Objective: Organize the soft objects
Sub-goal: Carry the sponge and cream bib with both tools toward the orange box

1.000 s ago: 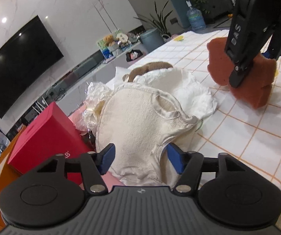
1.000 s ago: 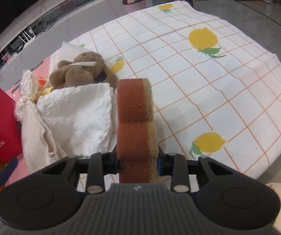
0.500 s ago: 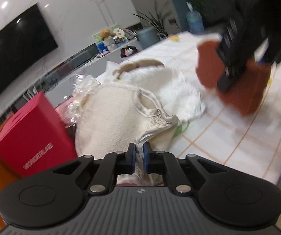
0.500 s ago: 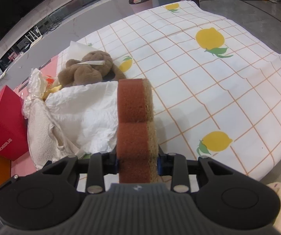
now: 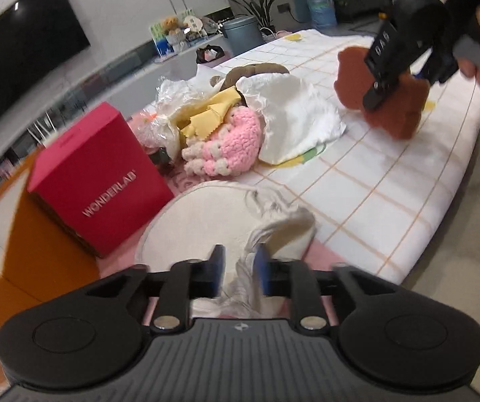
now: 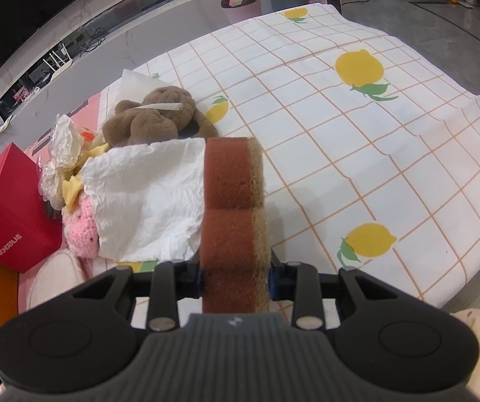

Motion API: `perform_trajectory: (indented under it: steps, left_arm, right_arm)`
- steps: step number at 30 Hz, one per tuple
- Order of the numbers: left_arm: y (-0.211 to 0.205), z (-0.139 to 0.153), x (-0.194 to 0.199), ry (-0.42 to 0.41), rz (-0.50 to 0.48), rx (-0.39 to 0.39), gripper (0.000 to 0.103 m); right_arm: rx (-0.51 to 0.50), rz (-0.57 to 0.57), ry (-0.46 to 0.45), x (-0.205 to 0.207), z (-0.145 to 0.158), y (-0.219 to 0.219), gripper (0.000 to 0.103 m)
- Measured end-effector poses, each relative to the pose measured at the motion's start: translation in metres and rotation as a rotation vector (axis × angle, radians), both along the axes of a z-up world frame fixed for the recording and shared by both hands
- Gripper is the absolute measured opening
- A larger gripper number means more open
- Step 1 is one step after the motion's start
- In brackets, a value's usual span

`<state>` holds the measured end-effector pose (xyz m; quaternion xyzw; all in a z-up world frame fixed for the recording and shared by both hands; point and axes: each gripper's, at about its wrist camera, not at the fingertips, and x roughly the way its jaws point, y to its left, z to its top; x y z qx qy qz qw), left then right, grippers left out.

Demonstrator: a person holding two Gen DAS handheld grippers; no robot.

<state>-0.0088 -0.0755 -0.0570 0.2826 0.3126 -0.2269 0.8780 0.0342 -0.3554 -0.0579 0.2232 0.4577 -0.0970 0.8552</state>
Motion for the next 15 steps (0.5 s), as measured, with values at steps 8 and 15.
perform_trajectory:
  steps: [8, 15]
  left_arm:
    - [-0.015, -0.011, 0.000, -0.098, -0.015, 0.097, 0.075]
    - [-0.024, -0.022, 0.005, -0.154, 0.014, 0.226, 0.072]
  right_arm:
    - [0.054, -0.010, 0.011, 0.000, -0.004, -0.002, 0.034]
    - [0.107, -0.003, 0.021, 0.000, -0.007, -0.001, 0.034]
